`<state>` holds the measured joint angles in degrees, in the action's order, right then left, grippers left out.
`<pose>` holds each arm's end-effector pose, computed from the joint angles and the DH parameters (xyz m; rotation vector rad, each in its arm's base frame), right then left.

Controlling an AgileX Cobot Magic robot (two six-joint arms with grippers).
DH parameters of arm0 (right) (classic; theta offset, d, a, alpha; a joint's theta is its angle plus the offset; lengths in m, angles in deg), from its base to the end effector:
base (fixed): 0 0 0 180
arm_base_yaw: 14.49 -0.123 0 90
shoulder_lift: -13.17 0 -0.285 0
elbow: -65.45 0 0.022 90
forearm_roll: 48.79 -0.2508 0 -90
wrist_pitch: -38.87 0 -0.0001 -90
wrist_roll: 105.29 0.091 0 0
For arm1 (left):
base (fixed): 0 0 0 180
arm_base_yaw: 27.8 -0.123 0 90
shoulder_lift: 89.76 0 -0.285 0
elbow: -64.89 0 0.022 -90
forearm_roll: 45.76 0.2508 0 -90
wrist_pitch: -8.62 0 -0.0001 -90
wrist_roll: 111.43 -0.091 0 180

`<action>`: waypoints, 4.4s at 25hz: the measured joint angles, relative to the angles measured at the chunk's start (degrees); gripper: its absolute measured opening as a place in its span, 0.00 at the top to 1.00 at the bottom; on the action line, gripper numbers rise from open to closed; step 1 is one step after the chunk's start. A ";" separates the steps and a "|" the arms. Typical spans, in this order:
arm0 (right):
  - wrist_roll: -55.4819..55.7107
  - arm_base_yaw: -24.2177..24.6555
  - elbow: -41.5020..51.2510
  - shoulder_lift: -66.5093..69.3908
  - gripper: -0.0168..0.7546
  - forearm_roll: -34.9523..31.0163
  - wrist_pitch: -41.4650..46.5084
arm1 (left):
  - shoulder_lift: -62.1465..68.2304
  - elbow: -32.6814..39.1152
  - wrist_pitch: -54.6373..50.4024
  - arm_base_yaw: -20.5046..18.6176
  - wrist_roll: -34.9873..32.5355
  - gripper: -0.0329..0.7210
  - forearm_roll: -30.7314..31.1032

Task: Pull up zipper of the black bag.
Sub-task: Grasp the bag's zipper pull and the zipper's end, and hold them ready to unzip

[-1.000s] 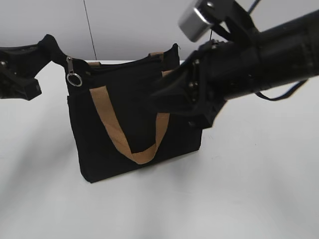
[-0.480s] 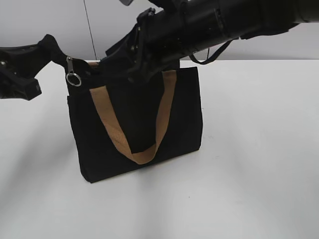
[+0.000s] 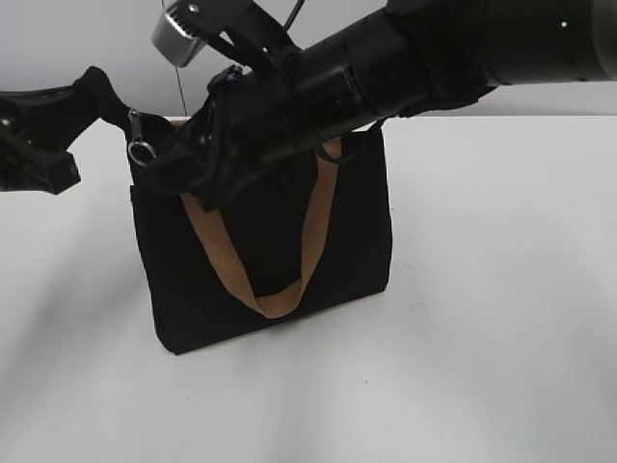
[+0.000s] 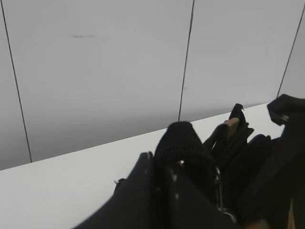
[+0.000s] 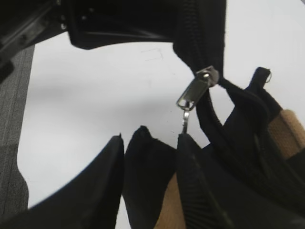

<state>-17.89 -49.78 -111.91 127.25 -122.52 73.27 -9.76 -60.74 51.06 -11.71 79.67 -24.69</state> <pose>0.3067 0.2776 0.2435 -1.3272 1.7651 0.7636 0.2180 -0.0858 0.2379 0.4818 1.5764 -0.3515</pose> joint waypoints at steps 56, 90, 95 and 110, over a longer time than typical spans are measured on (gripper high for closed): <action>-0.97 -1.84 -0.04 2.76 0.75 -9.51 -6.88 | 0.00 0.00 0.00 0.00 0.01 0.94 0.00; 10.73 -0.90 -0.04 -0.15 0.98 -8.34 -3.84 | -0.04 -0.10 -27.12 -0.53 0.01 0.94 0.01; 11.02 1.73 0.05 -0.15 0.98 -8.13 -4.03 | -0.11 -0.10 -29.29 -0.53 0.01 0.94 0.01; 20.42 14.46 0.05 -0.15 0.98 -3.74 1.40 | -0.11 -0.21 -30.31 -0.48 0.01 0.94 0.01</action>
<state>2.52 -35.32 -111.85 127.11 -126.26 74.68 -9.87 -60.95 20.75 -12.19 79.68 -24.68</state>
